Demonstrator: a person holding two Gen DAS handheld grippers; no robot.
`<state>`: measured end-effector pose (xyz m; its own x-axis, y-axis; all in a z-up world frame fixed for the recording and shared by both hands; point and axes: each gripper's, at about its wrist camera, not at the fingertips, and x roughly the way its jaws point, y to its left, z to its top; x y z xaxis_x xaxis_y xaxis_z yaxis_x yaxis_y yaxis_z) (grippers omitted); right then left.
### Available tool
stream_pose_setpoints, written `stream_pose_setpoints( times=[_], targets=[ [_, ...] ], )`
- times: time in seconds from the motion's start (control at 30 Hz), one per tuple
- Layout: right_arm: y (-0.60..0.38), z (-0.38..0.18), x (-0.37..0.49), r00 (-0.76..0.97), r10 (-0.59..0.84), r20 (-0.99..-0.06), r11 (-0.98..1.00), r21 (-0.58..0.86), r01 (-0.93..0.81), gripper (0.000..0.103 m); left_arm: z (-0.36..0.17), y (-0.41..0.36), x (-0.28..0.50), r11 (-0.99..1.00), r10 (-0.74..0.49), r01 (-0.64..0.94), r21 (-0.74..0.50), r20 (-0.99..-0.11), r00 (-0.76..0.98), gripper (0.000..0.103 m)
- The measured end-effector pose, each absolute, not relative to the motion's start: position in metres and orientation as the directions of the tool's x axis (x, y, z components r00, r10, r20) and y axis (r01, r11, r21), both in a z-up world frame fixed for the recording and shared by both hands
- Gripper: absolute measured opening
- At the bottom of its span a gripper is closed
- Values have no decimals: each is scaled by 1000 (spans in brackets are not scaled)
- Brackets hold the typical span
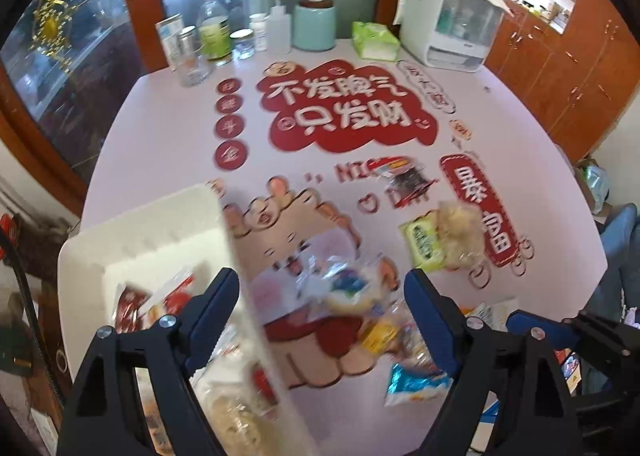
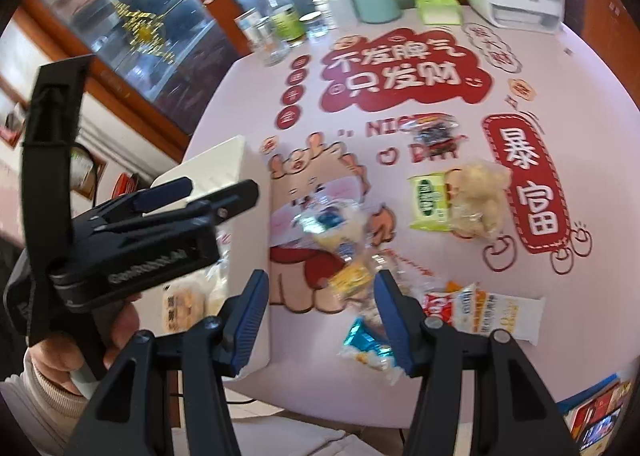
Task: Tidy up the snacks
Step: 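Move both tools back toward the snack pile, then grasp the dark jujube packet with the left tool while the right tool grasps the clear puff bag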
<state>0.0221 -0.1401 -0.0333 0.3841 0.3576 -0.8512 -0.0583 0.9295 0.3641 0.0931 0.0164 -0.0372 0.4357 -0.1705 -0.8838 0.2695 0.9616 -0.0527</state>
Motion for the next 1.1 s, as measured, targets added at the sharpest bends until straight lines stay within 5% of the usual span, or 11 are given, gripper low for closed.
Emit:
stream_pose_setpoints(
  times=[0.43, 1.1],
  targets=[
    [-237, -69, 67, 425, 247, -871, 921, 347, 175, 61, -44, -73, 162, 936, -231, 342, -87, -883, 408, 88],
    [-256, -158, 130, 321, 214, -923, 948, 276, 161, 62, -193, -156, 266, 967, -171, 210, -141, -977, 130, 88]
  ],
)
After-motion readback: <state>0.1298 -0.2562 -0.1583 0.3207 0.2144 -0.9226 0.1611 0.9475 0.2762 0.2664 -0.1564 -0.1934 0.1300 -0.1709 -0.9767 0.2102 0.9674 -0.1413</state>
